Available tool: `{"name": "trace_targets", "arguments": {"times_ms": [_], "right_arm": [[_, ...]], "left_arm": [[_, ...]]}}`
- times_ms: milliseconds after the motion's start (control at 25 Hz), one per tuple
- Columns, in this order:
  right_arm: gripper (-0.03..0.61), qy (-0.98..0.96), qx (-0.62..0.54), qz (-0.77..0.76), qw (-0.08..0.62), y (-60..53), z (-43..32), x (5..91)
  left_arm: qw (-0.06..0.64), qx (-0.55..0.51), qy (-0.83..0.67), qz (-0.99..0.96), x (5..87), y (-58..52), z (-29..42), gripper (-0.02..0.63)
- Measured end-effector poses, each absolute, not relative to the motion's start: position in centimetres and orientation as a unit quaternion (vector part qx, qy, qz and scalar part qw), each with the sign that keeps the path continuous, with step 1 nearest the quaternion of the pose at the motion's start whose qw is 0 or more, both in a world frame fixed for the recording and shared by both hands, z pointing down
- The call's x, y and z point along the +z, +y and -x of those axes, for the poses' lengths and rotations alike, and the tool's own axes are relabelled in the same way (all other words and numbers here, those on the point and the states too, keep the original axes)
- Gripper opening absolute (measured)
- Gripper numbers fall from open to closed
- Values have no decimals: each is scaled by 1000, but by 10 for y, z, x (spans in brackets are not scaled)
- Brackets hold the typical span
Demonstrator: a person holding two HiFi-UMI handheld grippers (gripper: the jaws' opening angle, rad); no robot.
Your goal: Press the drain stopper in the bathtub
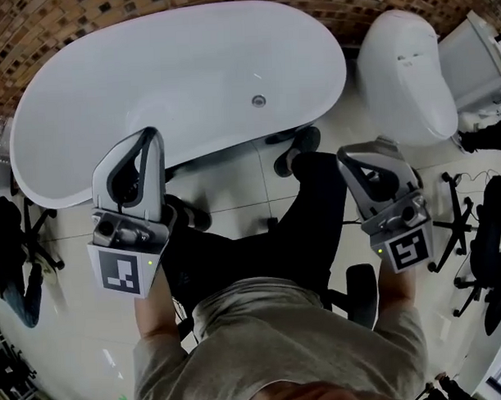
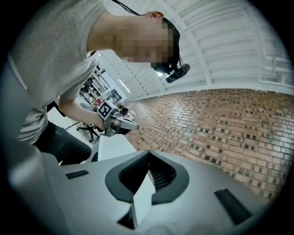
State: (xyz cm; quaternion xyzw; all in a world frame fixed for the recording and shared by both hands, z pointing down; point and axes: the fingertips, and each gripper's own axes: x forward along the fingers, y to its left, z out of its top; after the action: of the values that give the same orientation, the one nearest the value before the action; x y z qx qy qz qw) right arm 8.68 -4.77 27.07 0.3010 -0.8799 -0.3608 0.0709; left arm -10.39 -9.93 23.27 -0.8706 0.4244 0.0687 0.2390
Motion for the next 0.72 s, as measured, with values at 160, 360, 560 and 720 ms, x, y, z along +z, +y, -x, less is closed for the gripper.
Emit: {"name": "trace_targets", "arguments": {"times_ms": [160,360,560,720], "right_arm": [[0,-892,-345,-283,66,-88,-96,281],[0,-909,-310,-265,83,-150,-97,310],[0,-920,-285,-240,122,-201,-99,346],[0,-926,-271,-222,140,-237,-96,361]], "left_arm": [[233,44,425,874,252,-137,83,2],[204,27,441,874,283,-175,78,2],[191,29,456,869,301,-201,77,2],[185,24,454,871,313,-227,75,2]]}}
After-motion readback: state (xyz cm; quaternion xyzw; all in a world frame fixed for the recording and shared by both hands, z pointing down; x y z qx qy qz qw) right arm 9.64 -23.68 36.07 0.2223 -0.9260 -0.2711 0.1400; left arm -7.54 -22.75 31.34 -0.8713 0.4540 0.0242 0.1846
